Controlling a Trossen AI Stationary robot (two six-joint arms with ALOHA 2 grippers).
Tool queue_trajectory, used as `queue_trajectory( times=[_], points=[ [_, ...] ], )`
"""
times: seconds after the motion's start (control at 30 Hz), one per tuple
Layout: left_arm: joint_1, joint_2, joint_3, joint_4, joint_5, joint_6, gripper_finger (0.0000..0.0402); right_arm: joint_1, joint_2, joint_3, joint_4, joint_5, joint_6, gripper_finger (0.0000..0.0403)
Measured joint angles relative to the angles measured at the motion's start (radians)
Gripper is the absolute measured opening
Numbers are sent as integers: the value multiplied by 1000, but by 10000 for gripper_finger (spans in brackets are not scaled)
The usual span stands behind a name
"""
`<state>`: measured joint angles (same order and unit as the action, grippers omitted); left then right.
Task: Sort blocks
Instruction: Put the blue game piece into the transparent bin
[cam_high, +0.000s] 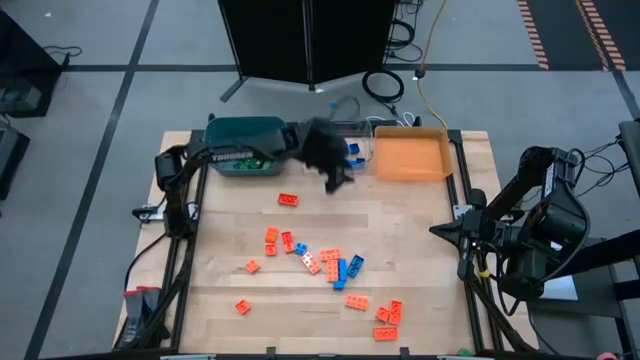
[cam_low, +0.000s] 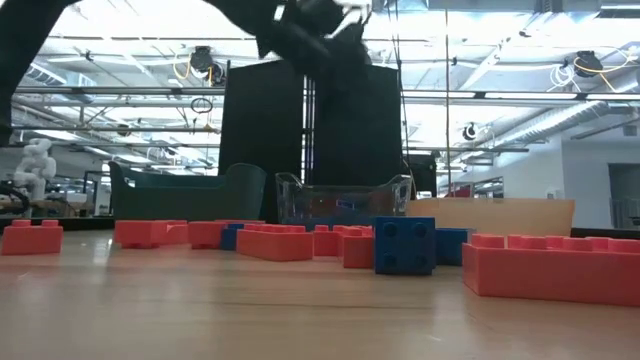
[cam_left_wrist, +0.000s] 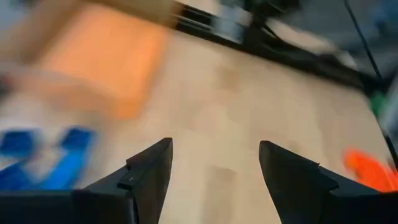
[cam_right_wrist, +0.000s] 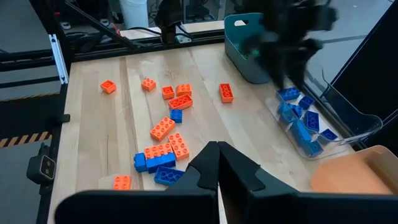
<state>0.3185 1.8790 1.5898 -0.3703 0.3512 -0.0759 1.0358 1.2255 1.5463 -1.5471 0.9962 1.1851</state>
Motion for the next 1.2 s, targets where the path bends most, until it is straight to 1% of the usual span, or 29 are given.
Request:
queue_trajectory(
  times=[0.17,0.3,0.4,0.43,0.53,0.6,0.73,0.8,0.97,1.03,1.1,1.2],
  points=[
    [-167,16,0,10,-9,109,244,0,0,0,0,0,0,0],
    [-272,58,-2,25,-123,111,244,0,0,0,0,1,-14,0],
    [-320,79,-2,19,-180,110,244,0,0,0,0,0,-21,0],
    [-333,85,0,-3,-195,110,244,0,0,0,0,0,-22,0],
    [-359,98,-4,-137,-214,101,244,0,0,0,0,-2,-21,0],
    [-363,96,-27,-162,-212,84,244,0,0,0,0,-4,-21,0],
    [-359,43,-105,-189,-189,87,244,0,0,0,-1,-5,-22,0],
    [-362,8,-156,-242,-184,117,244,0,0,0,-1,-8,-22,0],
    [-380,-103,-335,-262,-182,158,244,0,0,0,-5,-8,-26,0],
    [-390,-153,-408,-218,-197,161,244,0,0,0,-8,-8,-26,0],
    [-399,-177,-466,-199,-214,152,244,0,0,0,-12,-6,-26,0],
    [-406,-202,-536,-115,-232,135,244,0,0,0,-17,-3,-26,0]
  ],
)
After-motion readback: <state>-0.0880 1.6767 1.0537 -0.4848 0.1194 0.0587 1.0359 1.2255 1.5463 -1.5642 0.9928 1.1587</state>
